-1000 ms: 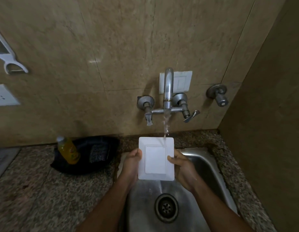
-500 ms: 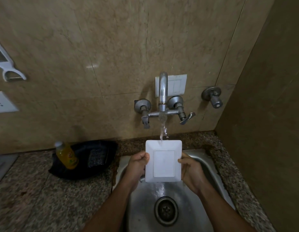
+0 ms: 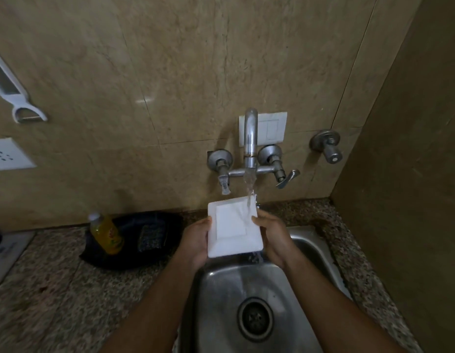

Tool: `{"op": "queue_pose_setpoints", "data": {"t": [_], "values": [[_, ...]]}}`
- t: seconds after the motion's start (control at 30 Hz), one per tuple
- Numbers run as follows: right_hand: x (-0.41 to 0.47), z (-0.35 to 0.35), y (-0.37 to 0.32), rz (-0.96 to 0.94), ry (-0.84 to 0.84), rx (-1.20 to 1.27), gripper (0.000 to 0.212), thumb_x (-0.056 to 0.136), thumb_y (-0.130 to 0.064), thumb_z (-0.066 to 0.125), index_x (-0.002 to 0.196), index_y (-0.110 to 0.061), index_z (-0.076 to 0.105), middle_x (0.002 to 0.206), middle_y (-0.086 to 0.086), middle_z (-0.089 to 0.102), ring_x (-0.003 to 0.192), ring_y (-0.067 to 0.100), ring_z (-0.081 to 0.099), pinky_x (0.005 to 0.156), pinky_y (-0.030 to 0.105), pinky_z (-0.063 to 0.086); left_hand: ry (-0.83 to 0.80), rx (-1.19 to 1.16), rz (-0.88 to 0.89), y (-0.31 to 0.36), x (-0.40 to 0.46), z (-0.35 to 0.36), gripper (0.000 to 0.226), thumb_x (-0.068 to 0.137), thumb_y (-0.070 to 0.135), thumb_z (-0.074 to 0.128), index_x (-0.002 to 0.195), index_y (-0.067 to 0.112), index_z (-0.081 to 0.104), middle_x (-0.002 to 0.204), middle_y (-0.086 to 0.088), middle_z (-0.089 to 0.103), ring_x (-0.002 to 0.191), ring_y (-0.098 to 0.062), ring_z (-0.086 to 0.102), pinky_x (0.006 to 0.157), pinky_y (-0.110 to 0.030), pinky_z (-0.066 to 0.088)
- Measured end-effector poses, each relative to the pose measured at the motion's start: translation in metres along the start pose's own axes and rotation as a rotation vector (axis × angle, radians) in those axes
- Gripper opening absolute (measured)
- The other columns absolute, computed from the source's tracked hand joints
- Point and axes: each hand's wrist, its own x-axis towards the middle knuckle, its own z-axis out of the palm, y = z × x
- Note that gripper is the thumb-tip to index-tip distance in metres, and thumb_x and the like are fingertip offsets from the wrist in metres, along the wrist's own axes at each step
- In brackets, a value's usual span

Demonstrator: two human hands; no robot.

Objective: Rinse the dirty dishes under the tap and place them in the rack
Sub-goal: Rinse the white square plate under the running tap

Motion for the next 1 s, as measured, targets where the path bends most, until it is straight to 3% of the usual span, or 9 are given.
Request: {"op": "queue_pose_setpoints", "data": {"t": [0.1,0.33,0.53,0.7,0.87,1.0], "values": [[0.006,-0.015,0.001,0.048,0.098,0.147,0.039,0.096,-0.009,0.047,0.134,-0.007,0.055,0.123,0.019,0.067,0.115,0.040,0.062,0.103,0.061,0.043,-0.107,-0.048,-0.028,0.008,0.000,0.017,0.030,0.097,0.006,0.048,0.123,-0.002,0.059,0.105,-0.023,0.072,0.096,-0.039,0.068,0.077,-0.049,0.056],[0.002,-0.042,-0.006,0.129,0.218,0.387,0.039,0.097,-0.013,0.054,0.135,-0.005,0.051,0.124,0.026,0.064,0.117,0.041,0.061,0.106,0.056,0.043,-0.215,-0.127,-0.066,0.006,0.004,0.050,0.032,0.096,0.000,0.052,0.126,-0.007,0.056,0.119,-0.024,0.068,0.106,-0.035,0.068,0.081,-0.045,0.058],[-0.011,-0.055,-0.005,0.095,0.096,0.352,0.041,0.093,-0.011,0.049,0.133,-0.011,0.056,0.126,0.023,0.064,0.118,0.044,0.059,0.106,0.060,0.040,-0.356,-0.076,-0.086,-0.005,-0.005,0.039,0.031,0.097,-0.002,0.047,0.126,-0.001,0.059,0.122,-0.021,0.067,0.114,-0.036,0.065,0.097,-0.047,0.052],[-0.022,-0.051,0.010,0.060,-0.003,0.265,0.044,0.094,-0.009,0.049,0.137,-0.012,0.054,0.133,0.021,0.060,0.122,0.043,0.056,0.106,0.064,0.038,-0.364,-0.041,-0.052,-0.016,-0.011,0.008,0.032,0.097,-0.006,0.044,0.124,-0.001,0.060,0.116,-0.020,0.070,0.099,-0.031,0.071,0.076,-0.040,0.061],[-0.027,-0.041,0.017,0.056,-0.040,0.232,0.040,0.094,-0.005,0.048,0.133,-0.010,0.057,0.129,0.019,0.063,0.119,0.042,0.060,0.105,0.064,0.039,-0.340,-0.037,-0.033,-0.018,-0.012,-0.013,0.036,0.098,-0.003,0.044,0.132,0.001,0.055,0.127,-0.021,0.064,0.116,-0.038,0.063,0.086,-0.047,0.058],[-0.032,-0.034,0.014,0.041,-0.073,0.233,0.041,0.095,-0.003,0.046,0.134,-0.008,0.056,0.128,0.019,0.064,0.118,0.039,0.061,0.102,0.058,0.044,-0.322,-0.008,0.017,-0.017,-0.014,-0.016,0.035,0.099,-0.003,0.043,0.130,0.003,0.057,0.123,-0.019,0.067,0.113,-0.036,0.065,0.081,-0.045,0.059]]}}
